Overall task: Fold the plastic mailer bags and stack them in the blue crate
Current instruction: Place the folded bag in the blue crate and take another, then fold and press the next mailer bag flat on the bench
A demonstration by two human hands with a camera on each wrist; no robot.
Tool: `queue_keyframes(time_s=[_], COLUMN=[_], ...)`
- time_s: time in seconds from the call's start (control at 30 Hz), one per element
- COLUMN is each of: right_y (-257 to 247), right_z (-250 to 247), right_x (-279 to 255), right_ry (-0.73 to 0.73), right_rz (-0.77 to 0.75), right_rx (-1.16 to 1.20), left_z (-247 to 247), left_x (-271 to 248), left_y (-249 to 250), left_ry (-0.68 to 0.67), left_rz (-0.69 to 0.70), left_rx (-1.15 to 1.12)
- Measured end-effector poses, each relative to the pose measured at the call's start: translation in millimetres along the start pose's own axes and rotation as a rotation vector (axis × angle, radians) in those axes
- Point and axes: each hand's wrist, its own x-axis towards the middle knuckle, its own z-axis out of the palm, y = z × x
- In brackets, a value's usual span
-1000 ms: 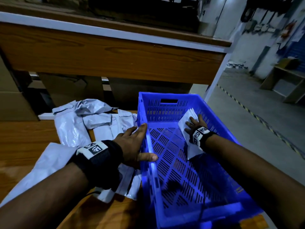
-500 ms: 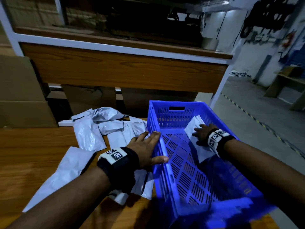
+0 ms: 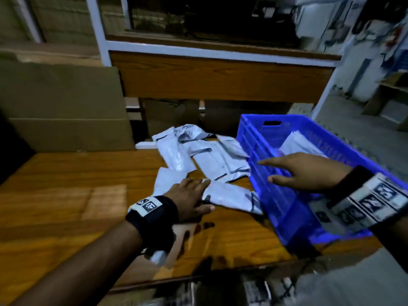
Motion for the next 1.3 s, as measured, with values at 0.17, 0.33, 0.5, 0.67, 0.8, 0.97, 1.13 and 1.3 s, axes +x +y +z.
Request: queue_keyframes(time_s=[0.17,0.33,0.5,0.67,0.8,0.97,1.13,1.3], right_y=[-82.0,-133.4,-165.8,-184.6,-186.6,-195.9,-213.4,-213.8], right_z=[78.6,145.1,172.5,191.9,207.3,224.4,235.6,211.2], right_x=[-12.1,-20.6,-24.5,-13.7,-7.3,-3.8,-7.2,11.7], right_ry=[0.02,0.026,0.034,0.046,0.026,0.092,0.301,0.43], right_rz=[-0.088,-0.078,-0.049,-0.102,-0.189,-0.128,-0.04,0.049], right_rx=[0.267,0.415,0.417,0.26,0.079,0.062,0.066,0.191], left_z=[72.5,110.3,117.6,113.8,110.7,110.6,126.3,126.9], left_x=[-63.5,-105.8,-127.2,-137.9,-143.2,-139.2,-132.6,-111.7], left_y=[-71.2,-84.5,-63.5,-50.5,-42.1,-43.7,-31.9,-3.1], left_ry=[-0.156,-0.104,-0.05,0.002,-0.001,0.104,0.197,0.333], left_rz=[-0.147,-0.108,0.06,0.262,0.32,0.202,0.01,-0.086], left_rx=[-0.064,0.003,-0.004,-0.202,-0.309,-0.083,0.1,0.022])
